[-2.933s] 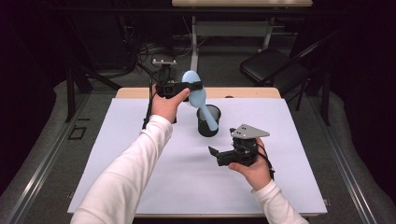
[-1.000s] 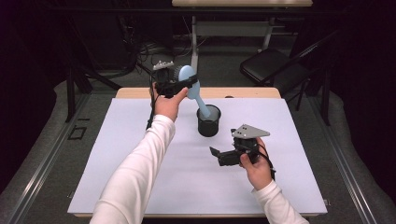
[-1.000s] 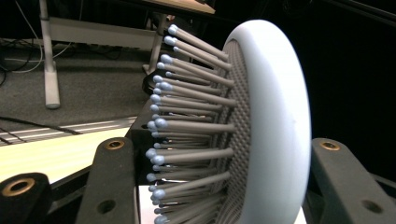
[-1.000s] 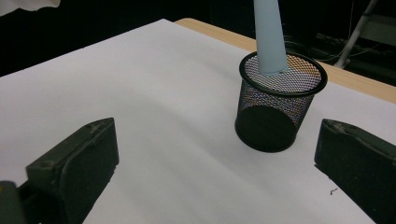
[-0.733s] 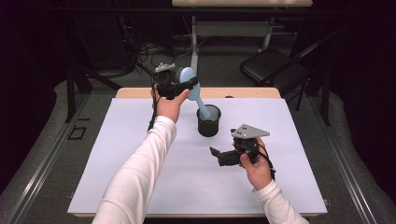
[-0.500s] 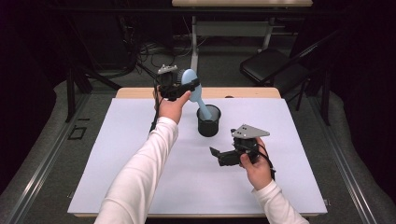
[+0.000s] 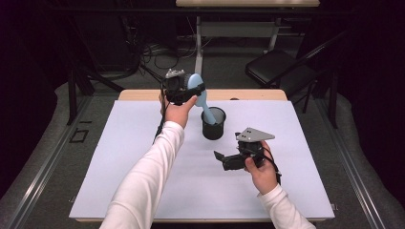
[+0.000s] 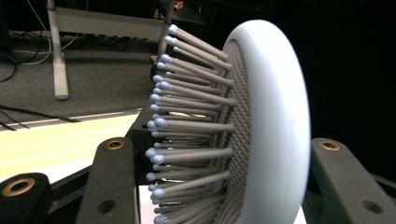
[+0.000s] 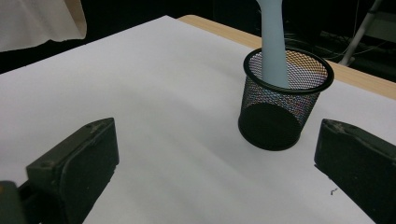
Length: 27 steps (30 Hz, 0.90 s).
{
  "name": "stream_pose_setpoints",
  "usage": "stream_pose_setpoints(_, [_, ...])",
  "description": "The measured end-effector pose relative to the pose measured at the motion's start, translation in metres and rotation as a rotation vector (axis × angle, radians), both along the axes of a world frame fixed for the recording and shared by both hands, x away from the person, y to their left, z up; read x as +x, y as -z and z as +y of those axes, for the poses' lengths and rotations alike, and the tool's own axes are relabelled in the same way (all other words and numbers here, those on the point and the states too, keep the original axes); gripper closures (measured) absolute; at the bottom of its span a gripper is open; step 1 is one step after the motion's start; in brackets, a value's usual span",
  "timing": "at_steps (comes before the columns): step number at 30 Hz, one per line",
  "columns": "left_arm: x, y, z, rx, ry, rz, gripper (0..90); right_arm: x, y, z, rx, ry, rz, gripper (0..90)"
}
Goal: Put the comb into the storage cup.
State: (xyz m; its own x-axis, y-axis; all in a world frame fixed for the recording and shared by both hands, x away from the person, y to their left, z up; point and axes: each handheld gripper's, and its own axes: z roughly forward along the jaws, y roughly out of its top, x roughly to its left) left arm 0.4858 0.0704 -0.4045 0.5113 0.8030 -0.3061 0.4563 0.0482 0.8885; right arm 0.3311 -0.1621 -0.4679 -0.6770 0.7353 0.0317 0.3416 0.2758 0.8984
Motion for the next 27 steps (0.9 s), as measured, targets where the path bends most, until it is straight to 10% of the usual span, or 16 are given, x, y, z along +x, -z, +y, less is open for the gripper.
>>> stream_pose_setpoints(27, [0.001,0.018,-0.022,0.117,0.02,-0.007,48.4,0.0,0.003,0.001,-0.006,-0.006,0.017,0.6])
